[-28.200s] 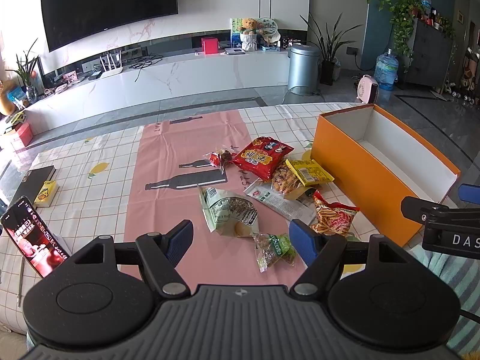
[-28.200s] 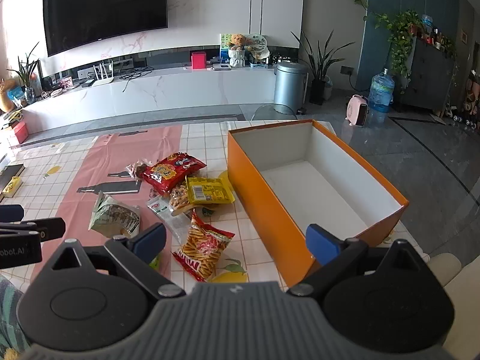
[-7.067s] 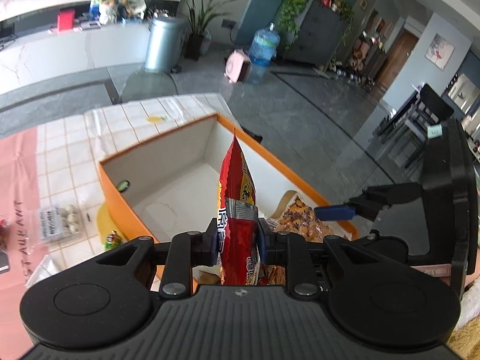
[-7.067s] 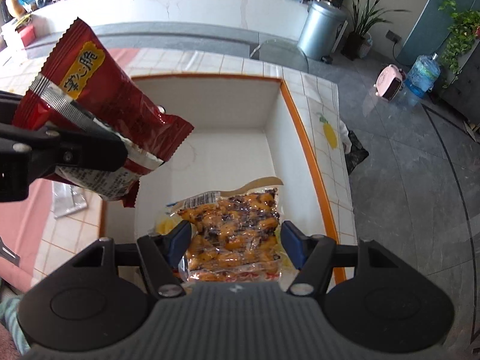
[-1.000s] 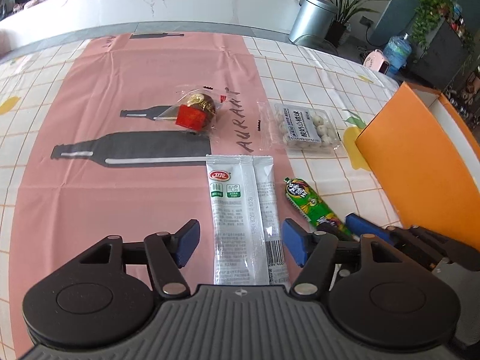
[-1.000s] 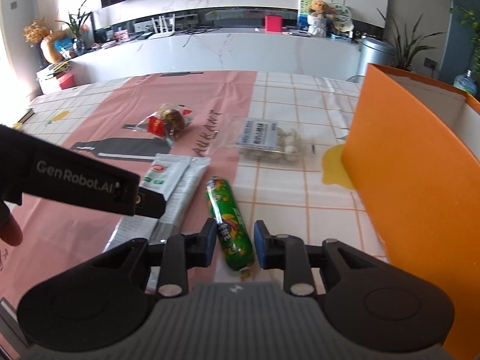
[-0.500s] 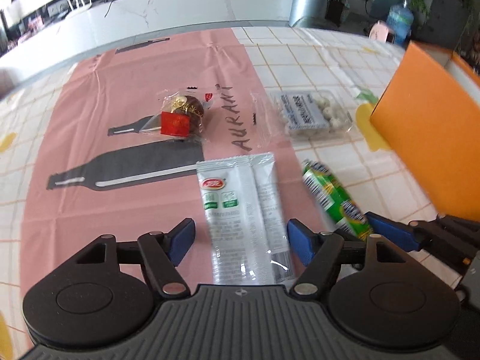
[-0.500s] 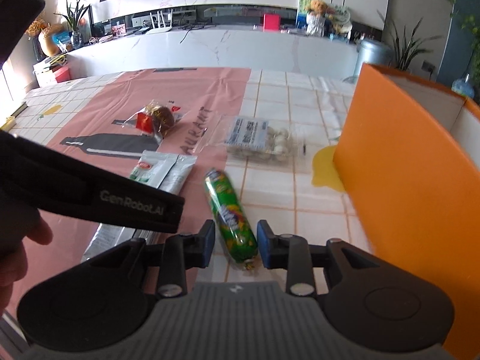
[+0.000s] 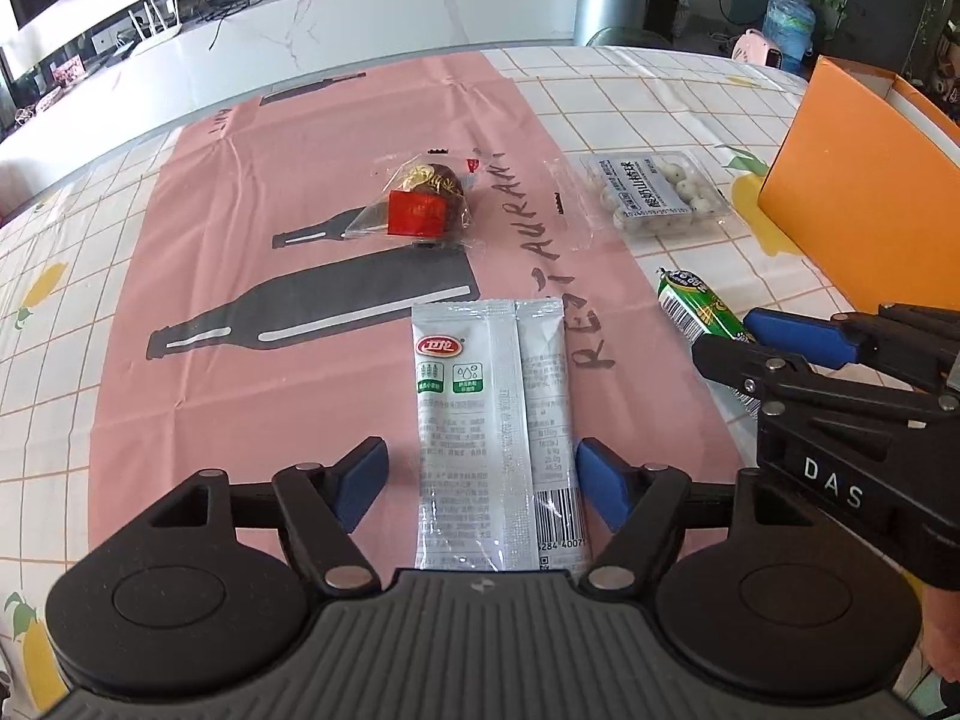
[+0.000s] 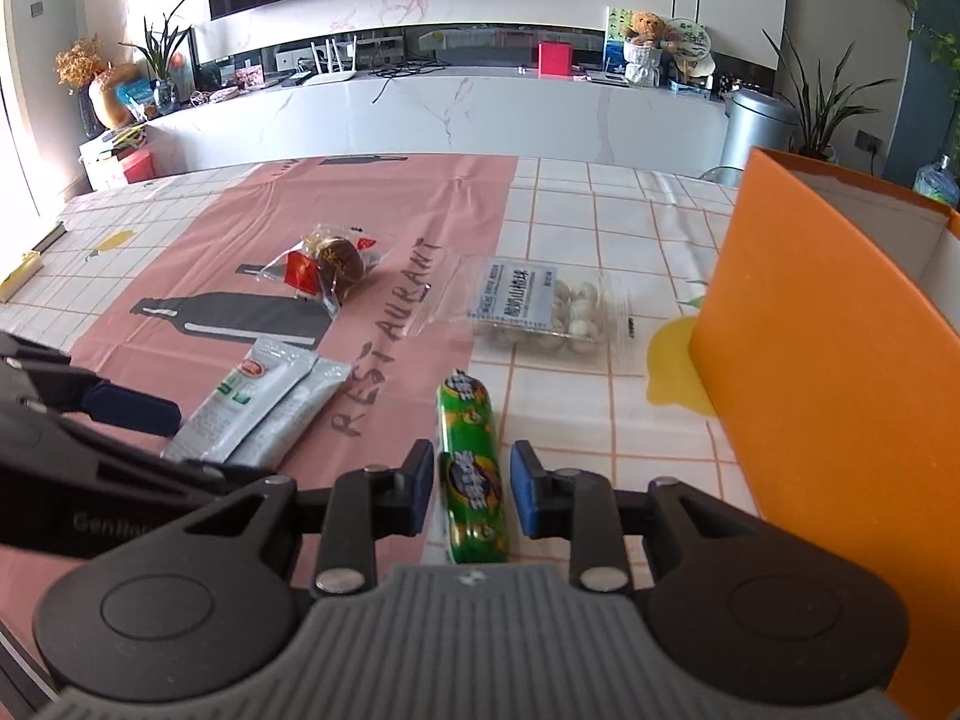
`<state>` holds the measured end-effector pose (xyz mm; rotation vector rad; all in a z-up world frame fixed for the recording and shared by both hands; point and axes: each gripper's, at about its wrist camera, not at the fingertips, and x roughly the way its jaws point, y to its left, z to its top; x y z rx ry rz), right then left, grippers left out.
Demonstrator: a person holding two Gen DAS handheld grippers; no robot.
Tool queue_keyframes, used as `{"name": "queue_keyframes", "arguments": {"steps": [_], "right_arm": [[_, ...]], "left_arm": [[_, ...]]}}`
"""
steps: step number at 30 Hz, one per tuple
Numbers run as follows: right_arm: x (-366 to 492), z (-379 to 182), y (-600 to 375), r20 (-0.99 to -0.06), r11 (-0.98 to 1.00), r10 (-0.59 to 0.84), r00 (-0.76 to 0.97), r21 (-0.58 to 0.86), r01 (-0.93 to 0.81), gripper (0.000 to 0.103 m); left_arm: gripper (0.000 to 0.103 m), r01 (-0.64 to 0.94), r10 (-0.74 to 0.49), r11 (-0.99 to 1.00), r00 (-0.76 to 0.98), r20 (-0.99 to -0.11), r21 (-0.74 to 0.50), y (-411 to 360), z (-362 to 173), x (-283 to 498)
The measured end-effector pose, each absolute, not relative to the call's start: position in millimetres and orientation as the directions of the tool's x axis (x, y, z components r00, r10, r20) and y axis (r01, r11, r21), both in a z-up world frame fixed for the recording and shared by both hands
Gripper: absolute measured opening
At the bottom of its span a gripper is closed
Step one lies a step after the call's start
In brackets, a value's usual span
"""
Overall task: Organize snacks
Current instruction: 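Grasp the white-green sachet with the left tool while the right tool holds the green tube, then carry the sachet and green tube over the orange box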
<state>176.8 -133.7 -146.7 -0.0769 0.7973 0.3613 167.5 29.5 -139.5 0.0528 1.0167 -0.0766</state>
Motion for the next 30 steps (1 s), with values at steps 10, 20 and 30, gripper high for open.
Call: {"name": "queue_keyframes", "arguments": {"steps": [10,20,30], "right_arm": [[178.4,-154.8,-129.6,-0.728,0.938,0.273,0.629,0.056,-0.342,0.024],[175.0,-156.6,-125.4,-0.723,0.938,0.245,0.646,0.007,-0.348,0.020],[170.8,-136.8,-143.7,-0.719,0.953,0.272,0.639,0.110,-0.283,0.019]], "left_arm": [[0.058,0.108,-0.068,0.994,0.583,-0.810,-0.006,27.2,-140.8,160.6],[0.056,0.101,-0.065,0.995,0.594,-0.801,-0.005,26.4,-141.9,158.9],[0.054,0.081,-0.055,0.997,0.604,-0.795,-0.007,21.6,-109.8,152.3]]}}
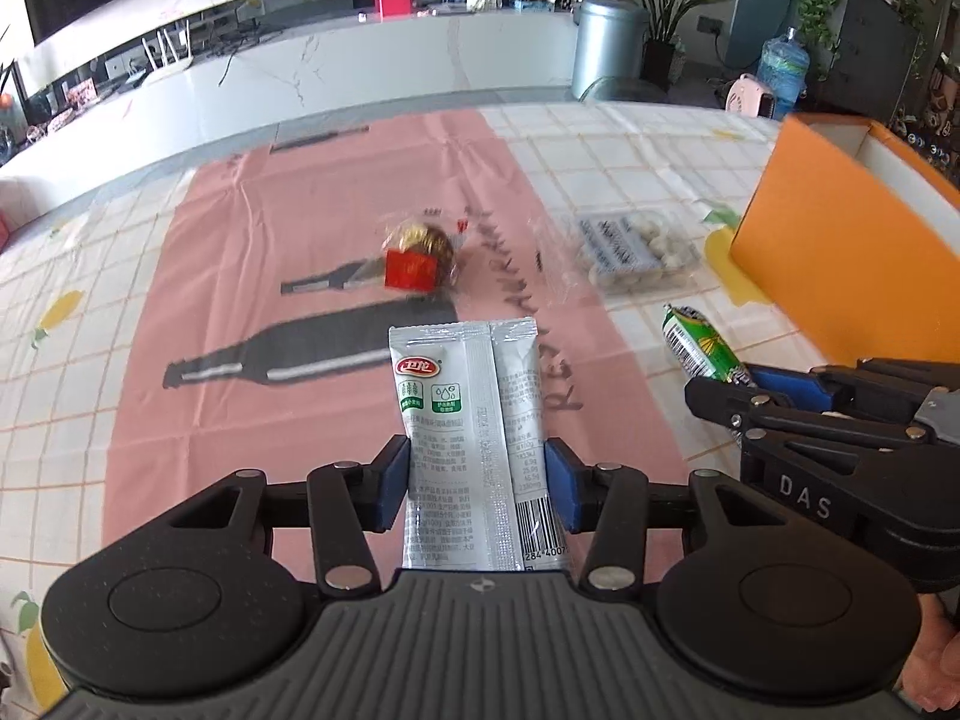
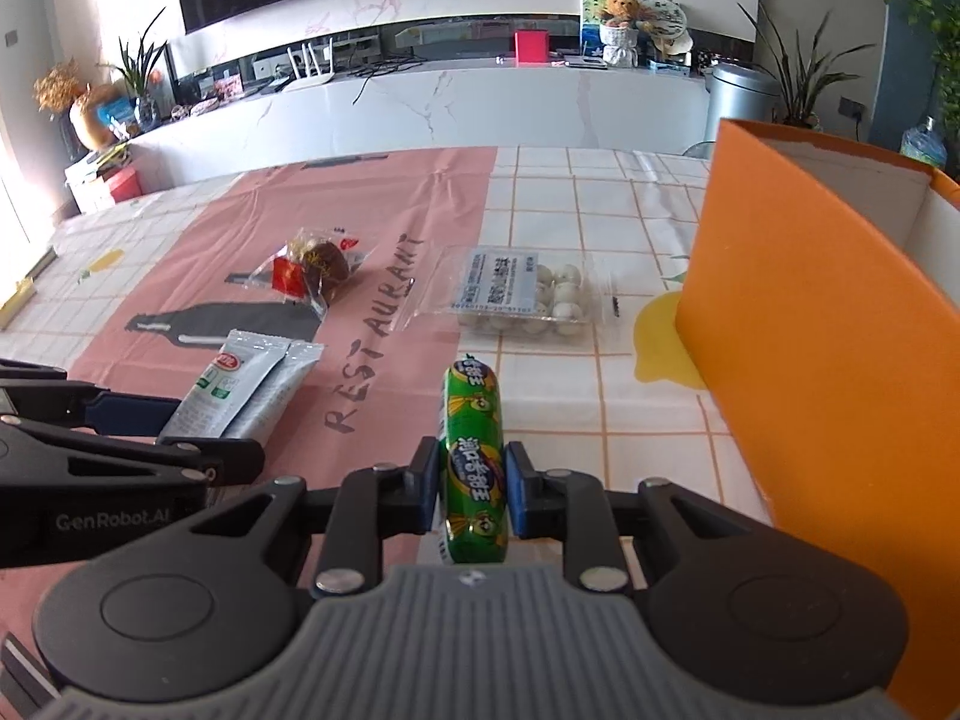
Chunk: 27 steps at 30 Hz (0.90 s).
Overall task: Organize snacks
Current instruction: 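Carry the sachet and green tube over the orange box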
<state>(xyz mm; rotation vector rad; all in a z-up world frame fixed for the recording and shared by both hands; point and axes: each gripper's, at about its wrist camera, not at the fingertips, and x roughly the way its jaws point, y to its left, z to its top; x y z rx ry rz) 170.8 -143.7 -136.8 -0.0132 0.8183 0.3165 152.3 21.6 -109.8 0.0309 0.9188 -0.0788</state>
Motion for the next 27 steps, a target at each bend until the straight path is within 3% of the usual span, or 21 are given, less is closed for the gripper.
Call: {"name": "queue_keyframes", "arguments": {"steps": [11,18,27], "right_arm": [[134.7,-70.5,-178.7,-0.667,0.948,0.316,0.674,0.202,-0.245,0.019],[119.9,-39.8,-221.2,-0.688,0.937,0.350,0.635,0.254,-0.240,0.019],[116.4,8.3,-309.4,-0.696,0.953,0.301,0.652,0.236,-0.188,0.019]], "left_arm": [[0.054,0.127,-0.104,0.992,0.679,-0.727,-0.022,-10.8,-40.6,114.3],[0.054,0.188,-0.186,0.979,0.701,-0.688,-0.073,-37.3,-4.4,104.2],[0.054,0.347,-0.396,0.913,0.637,-0.662,-0.212,-93.0,29.4,125.3]]}}
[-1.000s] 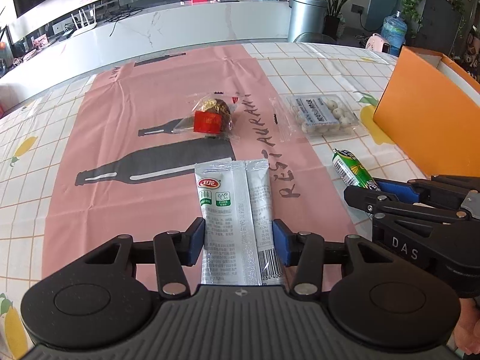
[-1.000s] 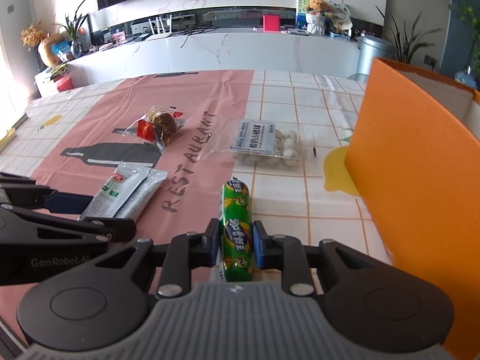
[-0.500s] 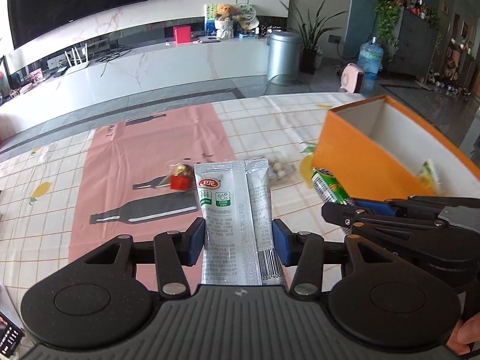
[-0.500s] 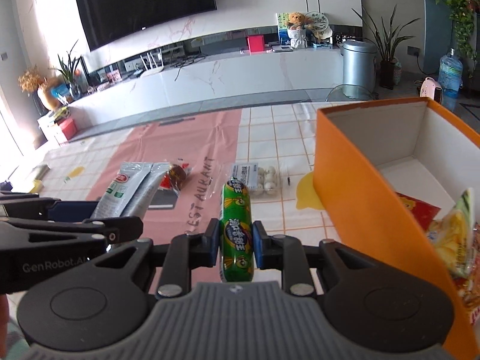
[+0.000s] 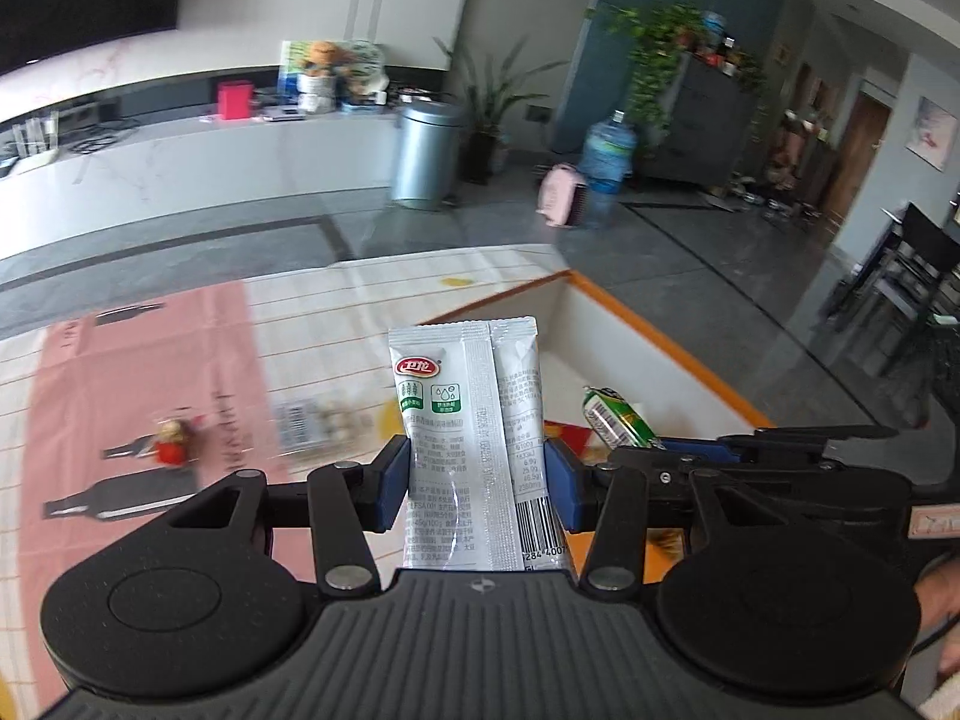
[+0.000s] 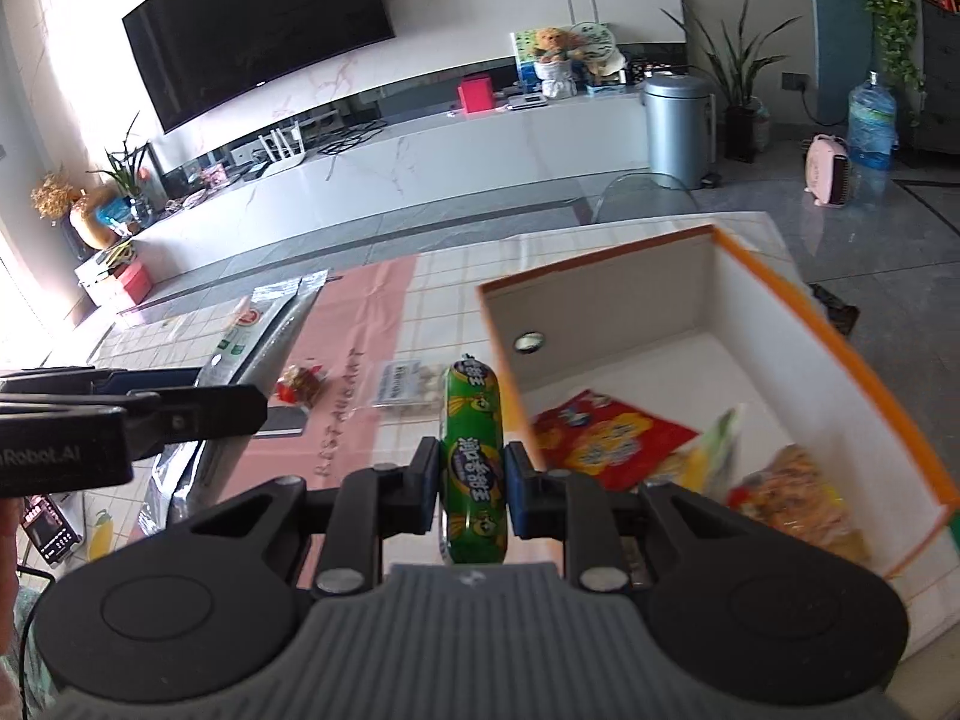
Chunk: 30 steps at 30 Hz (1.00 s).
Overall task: Organize snacks
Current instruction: 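Carry the sachet and green tube over the orange box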
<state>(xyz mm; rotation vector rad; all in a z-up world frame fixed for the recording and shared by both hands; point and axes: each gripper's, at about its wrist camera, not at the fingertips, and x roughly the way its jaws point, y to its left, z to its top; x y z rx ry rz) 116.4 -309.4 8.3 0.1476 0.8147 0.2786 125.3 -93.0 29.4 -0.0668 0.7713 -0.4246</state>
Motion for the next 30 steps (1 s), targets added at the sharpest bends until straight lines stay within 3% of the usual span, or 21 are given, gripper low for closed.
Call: {"name": "queue_keyframes", "arguments": {"steps": [11,18,30], "right_arm": [[146.6,-26.0,-400.4,-0.825,0.971,0.220,0.520,0.238,-0.033,0.019],[182.7,-46.5,-397.6,-0.836,0.941,0.325,0.442,0.334,-0.061,0.019],[230.0,-75.4,-400.3,-0.895,0.966,0.251,0.369,0.254,-0.043,0.019]], "left_arm": [[0.054,0.506,-0.441,0.852,0.551,-0.708,-0.136,-181.6,16.5,161.4],[0.054,0.523,-0.411,0.847,0.521,-0.748,-0.101,-202.2,2.7,189.8],[0.054,0.532,-0.364,0.844,0.483,-0.796,-0.063,-218.0,-18.8,229.2]]}}
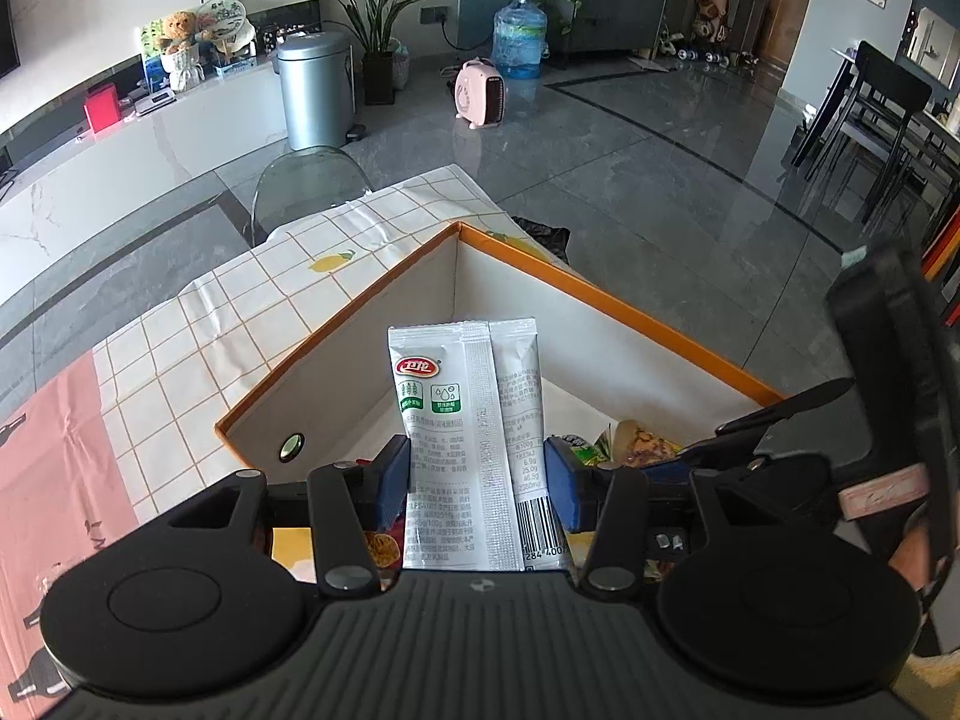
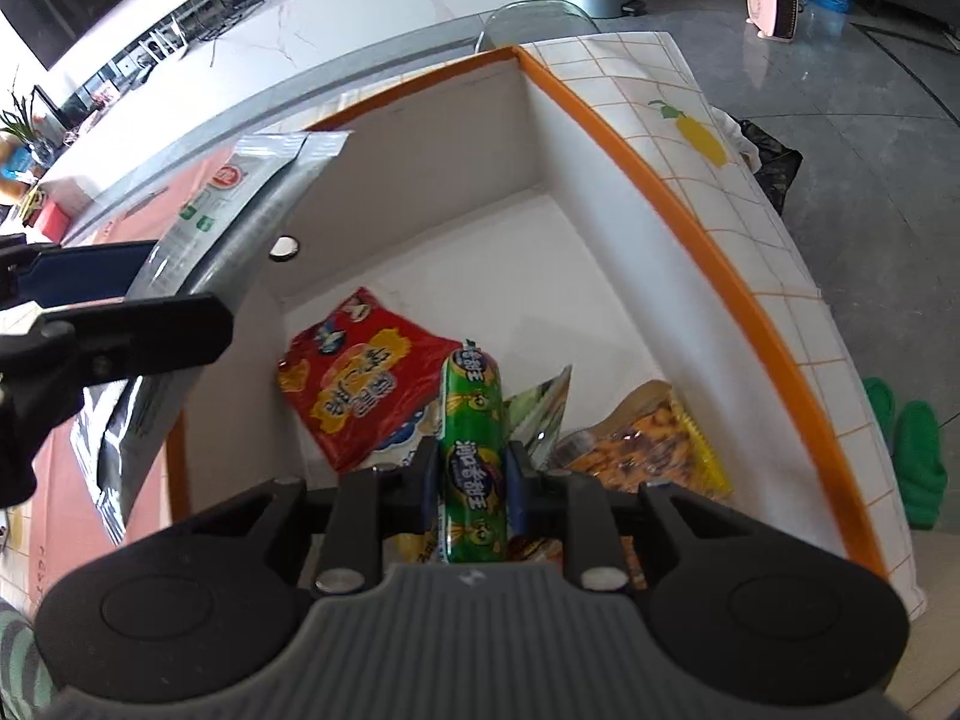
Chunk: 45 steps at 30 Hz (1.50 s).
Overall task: Organize snacks
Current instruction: 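Carry the sachet and green tube over the orange box, then open the left tool to drop the sachet while the right tool releases the green tube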
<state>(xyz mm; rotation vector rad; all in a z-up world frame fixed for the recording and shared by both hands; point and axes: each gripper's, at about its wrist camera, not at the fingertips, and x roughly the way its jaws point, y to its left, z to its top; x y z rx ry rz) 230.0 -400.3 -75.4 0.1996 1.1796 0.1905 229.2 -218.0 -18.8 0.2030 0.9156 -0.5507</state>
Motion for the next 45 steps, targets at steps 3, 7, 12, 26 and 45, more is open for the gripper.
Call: {"name": "queue_keyframes", "arguments": {"steps": [3,7,12,26,45], "right_arm": [[240.7,-67.1,-408.8,-0.881,0.959,0.274,0.385,0.279,-0.045,0.019],[261.6,-64.2,-410.2,-0.883,0.970,0.243,0.401,0.231,-0.078,0.019],[283.7,-81.6,-398.4,-0.903,0.980,0.186,0.389,0.139,-0.146,0.019],[300.4,-104.2,-390.6,-0.941,0.978,0.154,0.302,0.101,-0.183,0.020],[277.0,-63.9,-386.7,-0.942,0.988,0.122,0.314,0.086,-0.125,0.047]], "left_arm": [[0.054,0.527,-0.340,0.848,0.478,-0.810,-0.045,-223.6,-24.2,240.5],[0.054,0.524,-0.315,0.850,0.434,-0.844,-0.048,-228.0,-37.2,259.2],[0.054,0.541,-0.264,0.841,0.401,-0.877,-0.006,-236.2,-58.6,271.6],[0.055,0.554,-0.214,0.833,0.321,-0.923,0.000,-243.1,-81.1,291.4],[0.067,0.534,-0.252,0.845,0.393,-0.884,-0.004,-224.1,-30.3,263.4]]}}
